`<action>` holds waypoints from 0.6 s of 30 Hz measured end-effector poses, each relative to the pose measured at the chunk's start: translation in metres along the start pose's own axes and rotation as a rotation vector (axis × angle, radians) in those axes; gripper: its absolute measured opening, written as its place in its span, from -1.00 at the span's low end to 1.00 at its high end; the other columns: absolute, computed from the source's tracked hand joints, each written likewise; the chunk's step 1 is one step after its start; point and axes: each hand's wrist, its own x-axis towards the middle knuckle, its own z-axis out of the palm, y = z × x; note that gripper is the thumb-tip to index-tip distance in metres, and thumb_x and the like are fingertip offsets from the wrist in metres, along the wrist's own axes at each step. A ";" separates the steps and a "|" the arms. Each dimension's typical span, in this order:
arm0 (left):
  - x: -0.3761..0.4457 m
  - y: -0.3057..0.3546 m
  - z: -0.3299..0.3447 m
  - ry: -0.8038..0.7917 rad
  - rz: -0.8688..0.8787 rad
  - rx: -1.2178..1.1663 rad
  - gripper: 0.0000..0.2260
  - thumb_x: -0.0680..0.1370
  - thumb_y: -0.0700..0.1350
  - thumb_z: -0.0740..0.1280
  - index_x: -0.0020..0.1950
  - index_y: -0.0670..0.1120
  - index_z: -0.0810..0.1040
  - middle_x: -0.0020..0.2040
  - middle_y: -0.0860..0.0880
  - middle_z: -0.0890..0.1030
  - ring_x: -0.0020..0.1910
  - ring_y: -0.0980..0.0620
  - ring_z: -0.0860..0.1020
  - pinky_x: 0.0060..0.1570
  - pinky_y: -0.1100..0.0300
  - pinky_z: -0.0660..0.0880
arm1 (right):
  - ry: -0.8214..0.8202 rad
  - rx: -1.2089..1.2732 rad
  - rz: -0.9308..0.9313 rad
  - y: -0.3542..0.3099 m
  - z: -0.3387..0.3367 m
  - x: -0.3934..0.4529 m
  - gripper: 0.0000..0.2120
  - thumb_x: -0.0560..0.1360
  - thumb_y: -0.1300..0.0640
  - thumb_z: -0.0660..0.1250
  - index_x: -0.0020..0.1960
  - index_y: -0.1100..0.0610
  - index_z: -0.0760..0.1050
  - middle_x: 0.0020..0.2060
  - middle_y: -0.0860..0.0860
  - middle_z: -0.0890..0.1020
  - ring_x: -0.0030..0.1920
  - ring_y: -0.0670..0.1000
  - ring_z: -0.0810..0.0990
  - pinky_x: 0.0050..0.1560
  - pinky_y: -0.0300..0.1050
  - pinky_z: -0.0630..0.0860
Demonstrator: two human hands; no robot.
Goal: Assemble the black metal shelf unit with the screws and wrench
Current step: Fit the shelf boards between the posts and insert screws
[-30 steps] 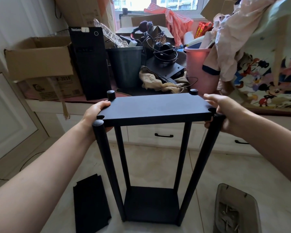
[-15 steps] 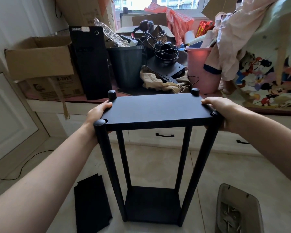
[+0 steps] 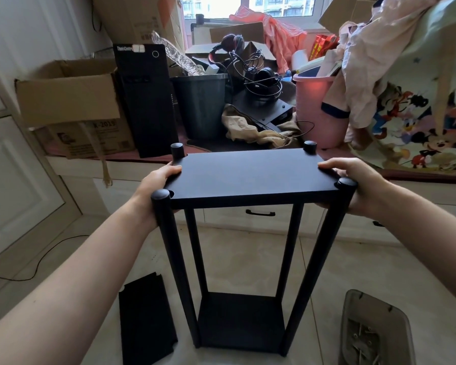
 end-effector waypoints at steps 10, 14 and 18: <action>0.009 -0.009 -0.008 -0.010 0.062 0.049 -0.71 0.65 -0.11 0.22 0.28 0.14 0.60 0.06 0.00 0.71 -0.15 0.03 0.66 -0.15 0.10 0.53 | -0.033 -0.025 -0.086 0.008 -0.009 0.023 -0.74 0.55 -0.01 0.34 0.12 0.15 0.57 -0.17 0.03 0.70 -0.28 -0.01 0.67 -0.36 -0.21 0.62; 0.013 -0.016 -0.013 -0.007 0.105 0.127 -0.66 0.65 -0.15 0.23 0.36 0.14 0.55 0.14 -0.02 0.70 -0.06 0.01 0.68 -0.12 0.12 0.54 | -0.140 0.015 -0.123 0.016 -0.012 0.032 -0.80 0.59 0.19 0.20 0.12 0.13 0.57 -0.16 0.00 0.72 -0.26 -0.04 0.71 -0.29 -0.23 0.62; 0.014 -0.021 -0.016 -0.023 0.127 0.185 -0.64 0.65 -0.16 0.21 0.41 0.12 0.51 0.20 -0.01 0.68 0.09 -0.05 0.63 -0.04 0.13 0.50 | -0.183 0.004 -0.181 0.024 -0.015 0.040 -0.71 0.53 0.22 0.24 0.21 0.09 0.57 0.09 0.04 0.66 -0.03 0.03 0.65 -0.01 -0.08 0.52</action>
